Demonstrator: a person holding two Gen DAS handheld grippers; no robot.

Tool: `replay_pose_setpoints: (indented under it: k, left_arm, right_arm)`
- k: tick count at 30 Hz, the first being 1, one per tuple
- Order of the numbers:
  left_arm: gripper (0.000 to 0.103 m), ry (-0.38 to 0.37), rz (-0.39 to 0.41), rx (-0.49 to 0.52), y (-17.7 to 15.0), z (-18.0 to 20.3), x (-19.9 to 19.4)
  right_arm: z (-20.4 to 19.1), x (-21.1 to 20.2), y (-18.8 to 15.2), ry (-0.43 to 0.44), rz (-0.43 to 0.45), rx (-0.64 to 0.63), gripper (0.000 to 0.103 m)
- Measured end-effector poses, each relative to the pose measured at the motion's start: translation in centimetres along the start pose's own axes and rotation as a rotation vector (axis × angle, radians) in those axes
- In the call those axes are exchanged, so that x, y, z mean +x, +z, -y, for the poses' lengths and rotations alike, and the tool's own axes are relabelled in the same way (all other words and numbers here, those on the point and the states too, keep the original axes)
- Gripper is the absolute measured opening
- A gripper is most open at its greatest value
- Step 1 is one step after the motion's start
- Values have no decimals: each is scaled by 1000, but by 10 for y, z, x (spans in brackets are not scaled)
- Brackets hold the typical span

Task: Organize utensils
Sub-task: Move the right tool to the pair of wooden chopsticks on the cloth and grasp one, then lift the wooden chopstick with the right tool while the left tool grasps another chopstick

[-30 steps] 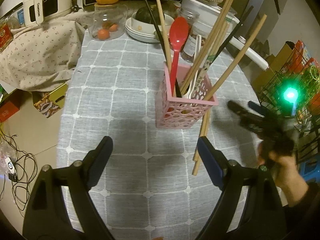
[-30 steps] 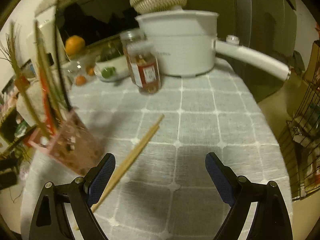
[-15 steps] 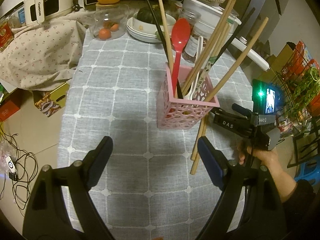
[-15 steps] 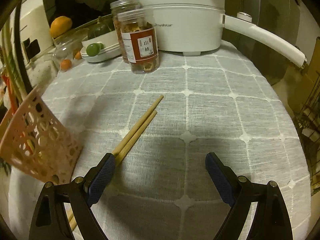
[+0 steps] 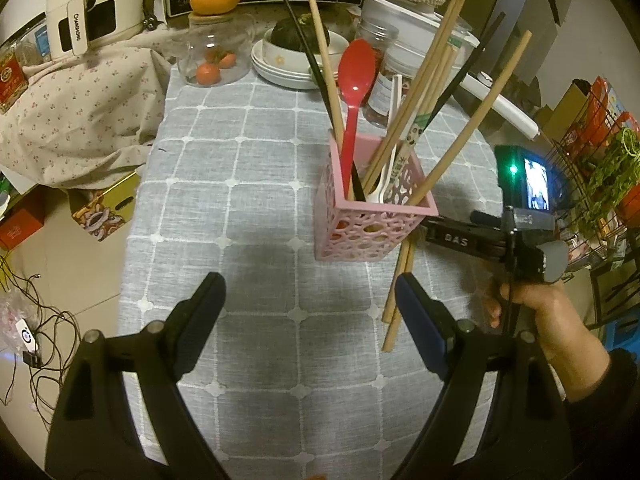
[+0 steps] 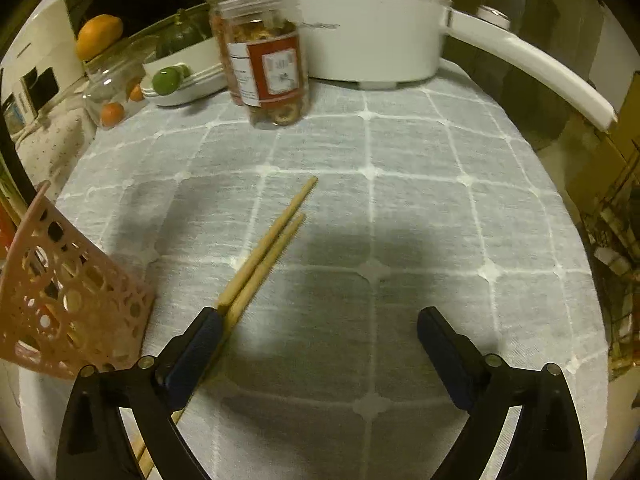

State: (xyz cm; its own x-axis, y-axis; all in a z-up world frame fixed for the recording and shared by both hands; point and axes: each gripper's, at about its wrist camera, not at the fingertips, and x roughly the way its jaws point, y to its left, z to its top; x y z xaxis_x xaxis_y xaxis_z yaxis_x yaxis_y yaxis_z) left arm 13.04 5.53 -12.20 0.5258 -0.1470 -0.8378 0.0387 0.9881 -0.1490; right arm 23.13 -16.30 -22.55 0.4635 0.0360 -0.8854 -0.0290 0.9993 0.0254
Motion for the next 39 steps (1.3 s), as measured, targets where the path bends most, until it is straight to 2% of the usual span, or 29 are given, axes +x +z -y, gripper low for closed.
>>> replay_pose_setpoints:
  k: [1, 3, 7, 11, 12, 14, 17, 26, 28, 30, 31, 33, 36, 39]
  left_arm:
    - [86, -2, 1, -3, 0, 0, 0]
    - [86, -5, 7, -7, 0, -1, -2]
    - [86, -10, 13, -3, 0, 2, -3]
    - [86, -12, 12, 3, 0, 3, -3]
    - [86, -12, 12, 3, 0, 3, -4]
    - [86, -14, 12, -2, 0, 2, -4]
    - [86, -17, 11, -11, 0, 2, -4]
    - [86, -14, 5, 0, 0, 3, -3]
    - [86, -17, 6, 2, -1, 4, -4]
    - [86, -25, 4, 5, -1, 5, -5]
    - [86, -30, 4, 8, -2, 6, -5]
    - [86, -37, 8, 23, -2, 9, -8]
    - [86, -36, 23, 71, -4, 19, -13]
    - [86, -42, 41, 145, -8, 34, -20]
  right_arm:
    - [5, -1, -1, 2, -10, 12, 98]
    - [8, 1, -5, -66, -29, -26, 94]
    - [9, -3, -8, -63, -23, -25, 92]
    - [4, -5, -3, -49, -30, -11, 76]
    - [5, -7, -2, -26, -26, 10, 75]
    - [7, -11, -1, 34, -13, 60, 75]
    - [1, -12, -2, 73, -4, 53, 75]
    - [-24, -2, -4, -36, -1, -65, 74]
    - [-22, -2, -2, -38, -14, -52, 67]
    - [-21, -4, -1, -29, -29, -67, 39]
    - [-19, -5, 0, -19, -43, -78, 34]
    - [-12, -8, -1, -6, -72, -87, 17]
    - [7, -13, -4, 12, -120, -69, 6]
    - [33, -25, -10, 19, -134, -31, 6]
